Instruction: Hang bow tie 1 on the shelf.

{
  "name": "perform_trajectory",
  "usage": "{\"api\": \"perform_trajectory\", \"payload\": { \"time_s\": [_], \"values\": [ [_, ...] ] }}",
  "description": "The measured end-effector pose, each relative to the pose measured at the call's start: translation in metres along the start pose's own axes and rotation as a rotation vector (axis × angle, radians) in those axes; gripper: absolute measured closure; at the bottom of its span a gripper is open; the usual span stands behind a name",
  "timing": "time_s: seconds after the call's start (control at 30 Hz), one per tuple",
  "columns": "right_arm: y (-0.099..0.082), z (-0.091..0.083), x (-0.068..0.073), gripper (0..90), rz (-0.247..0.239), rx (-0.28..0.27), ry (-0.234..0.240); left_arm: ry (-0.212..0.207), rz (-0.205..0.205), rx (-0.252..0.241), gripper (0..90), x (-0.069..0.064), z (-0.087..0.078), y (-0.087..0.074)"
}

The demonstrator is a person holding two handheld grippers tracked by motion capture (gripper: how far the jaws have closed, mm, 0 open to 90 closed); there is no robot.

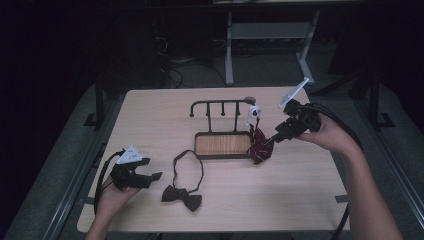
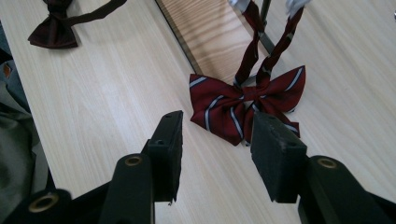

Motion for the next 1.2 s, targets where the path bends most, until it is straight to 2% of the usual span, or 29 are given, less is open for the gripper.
{"api": "perform_trajectory", "payload": {
  "time_s": [0.67,1.2],
  "values": [
    [-0.036,0.024,0.009,45.2,0.019,-0.004,0.010,0.003,-0.003,0.000,26.5,0.001,0.000,-0.001],
    [-0.057,0.034,0.013,43.5,0.052,-0.009,0.030,-0.005,0.000,-0.001,26.5,0.001,0.001,-0.001]
  ]
}}
Point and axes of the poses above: each handheld gripper's, and its own axes: z roughly forward along the jaws, y roughly out of its top, x roughly to its left, the point moved 7 cm from there along z, roughly forward along the jaws
